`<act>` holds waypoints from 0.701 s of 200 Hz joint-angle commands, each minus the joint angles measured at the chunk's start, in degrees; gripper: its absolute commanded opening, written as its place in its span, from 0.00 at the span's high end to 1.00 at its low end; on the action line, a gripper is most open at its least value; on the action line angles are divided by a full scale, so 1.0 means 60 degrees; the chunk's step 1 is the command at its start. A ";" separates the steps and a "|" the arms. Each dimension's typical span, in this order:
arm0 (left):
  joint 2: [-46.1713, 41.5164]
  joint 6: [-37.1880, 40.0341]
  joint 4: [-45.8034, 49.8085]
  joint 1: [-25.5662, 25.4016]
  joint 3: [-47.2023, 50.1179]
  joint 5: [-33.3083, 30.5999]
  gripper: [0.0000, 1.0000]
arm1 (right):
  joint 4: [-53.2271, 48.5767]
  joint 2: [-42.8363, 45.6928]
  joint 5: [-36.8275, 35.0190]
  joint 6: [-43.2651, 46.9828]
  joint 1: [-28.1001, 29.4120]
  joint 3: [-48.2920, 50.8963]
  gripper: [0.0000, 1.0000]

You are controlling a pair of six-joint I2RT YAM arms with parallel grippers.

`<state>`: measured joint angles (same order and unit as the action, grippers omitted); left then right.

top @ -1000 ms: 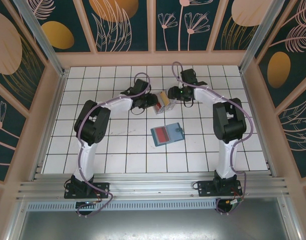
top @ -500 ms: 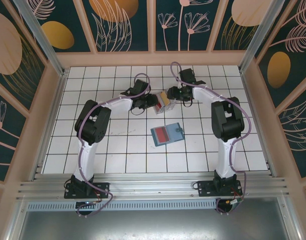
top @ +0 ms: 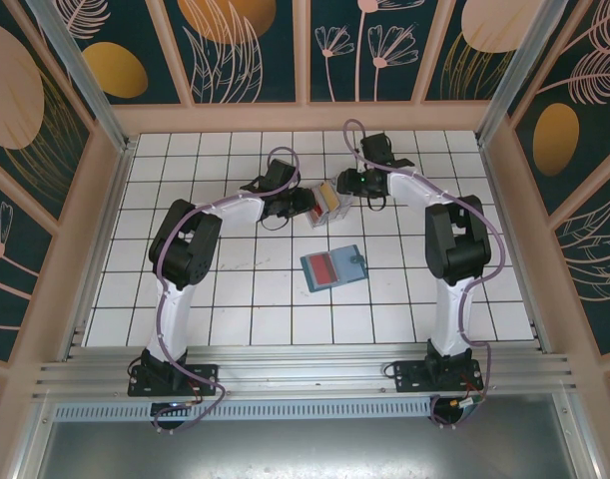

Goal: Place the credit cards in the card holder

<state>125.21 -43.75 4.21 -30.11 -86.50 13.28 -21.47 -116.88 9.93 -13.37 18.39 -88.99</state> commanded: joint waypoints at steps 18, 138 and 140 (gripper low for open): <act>0.0042 -0.0034 0.0346 -0.0021 0.0262 0.0028 0.60 | -0.0274 0.0402 -0.0098 0.0174 -0.0118 -0.0113 0.50; 0.0065 -0.0034 0.0349 -0.0013 0.0230 0.0043 0.60 | -0.0259 0.0345 0.0705 0.0431 -0.0099 -0.0167 0.83; 0.0065 -0.0033 0.0352 -0.0008 0.0224 0.0043 0.60 | -0.0262 0.0337 0.0696 0.0438 -0.0105 -0.0168 0.83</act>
<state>125.21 -43.75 4.05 -30.11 -86.46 13.30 -21.43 -116.51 14.52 -11.81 18.11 -88.99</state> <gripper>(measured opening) 0.403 0.193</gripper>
